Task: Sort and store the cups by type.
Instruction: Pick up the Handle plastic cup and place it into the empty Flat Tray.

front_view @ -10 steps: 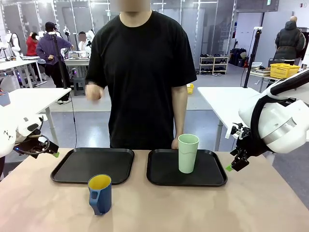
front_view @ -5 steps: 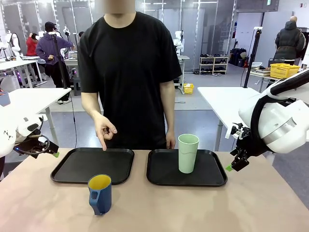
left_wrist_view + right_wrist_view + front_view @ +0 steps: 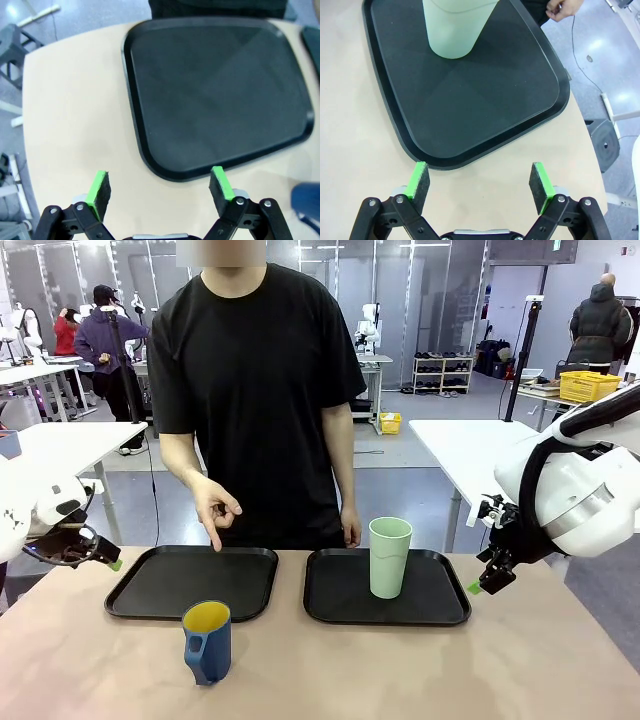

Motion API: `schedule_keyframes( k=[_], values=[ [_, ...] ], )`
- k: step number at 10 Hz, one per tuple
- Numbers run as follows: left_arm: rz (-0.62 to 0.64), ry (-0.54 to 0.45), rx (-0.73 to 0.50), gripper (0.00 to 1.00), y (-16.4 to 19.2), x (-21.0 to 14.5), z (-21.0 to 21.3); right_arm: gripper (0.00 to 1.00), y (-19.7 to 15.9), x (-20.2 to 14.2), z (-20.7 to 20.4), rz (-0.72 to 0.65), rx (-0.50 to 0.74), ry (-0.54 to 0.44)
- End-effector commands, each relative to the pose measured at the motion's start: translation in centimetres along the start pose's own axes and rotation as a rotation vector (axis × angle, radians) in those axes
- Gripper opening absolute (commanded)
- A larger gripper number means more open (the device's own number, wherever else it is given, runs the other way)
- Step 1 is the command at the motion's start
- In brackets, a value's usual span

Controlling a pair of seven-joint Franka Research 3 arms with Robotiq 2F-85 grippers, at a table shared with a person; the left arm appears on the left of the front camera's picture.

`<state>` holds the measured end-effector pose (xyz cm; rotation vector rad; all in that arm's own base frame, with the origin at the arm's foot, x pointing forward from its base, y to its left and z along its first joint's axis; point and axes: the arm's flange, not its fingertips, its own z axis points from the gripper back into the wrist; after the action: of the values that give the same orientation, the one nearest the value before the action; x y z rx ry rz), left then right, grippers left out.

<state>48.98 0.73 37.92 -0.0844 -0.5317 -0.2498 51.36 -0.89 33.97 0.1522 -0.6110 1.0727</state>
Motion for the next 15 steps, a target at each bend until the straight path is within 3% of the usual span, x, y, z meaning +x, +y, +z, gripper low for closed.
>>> schedule_keyframes(
  k=[1, 5, 8, 10, 11, 15],
  values=[
    [-0.272, 0.090, -0.009, 1.00, 1.6, 0.8, 2.1, 1.00, -0.2, 0.1, -0.1, -0.005, -0.007, -0.012],
    [-1.049, 0.219, -0.209, 1.00, -2.3, 1.0, 4.3, 1.00, -0.2, 0.1, -0.1, -0.005, -0.007, -0.012],
    [-1.342, 0.353, -0.337, 1.00, -5.5, -1.5, 3.8, 1.00, -0.2, 0.1, -0.1, -0.005, -0.007, -0.012],
    [-1.358, 0.416, -0.220, 1.00, -5.0, -1.0, 2.9, 1.00, -0.2, 0.1, -0.1, -0.005, -0.007, -0.012],
    [-1.305, 0.349, -0.349, 1.00, -7.1, -1.6, 3.2, 1.00, -0.2, 0.1, -0.1, -0.005, -0.007, -0.012],
    [-1.305, 0.349, -0.349, 1.00, -7.1, -1.6, 3.2, 1.00, -0.2, 0.1, -0.1, -0.005, -0.007, -0.012]
  ],
)
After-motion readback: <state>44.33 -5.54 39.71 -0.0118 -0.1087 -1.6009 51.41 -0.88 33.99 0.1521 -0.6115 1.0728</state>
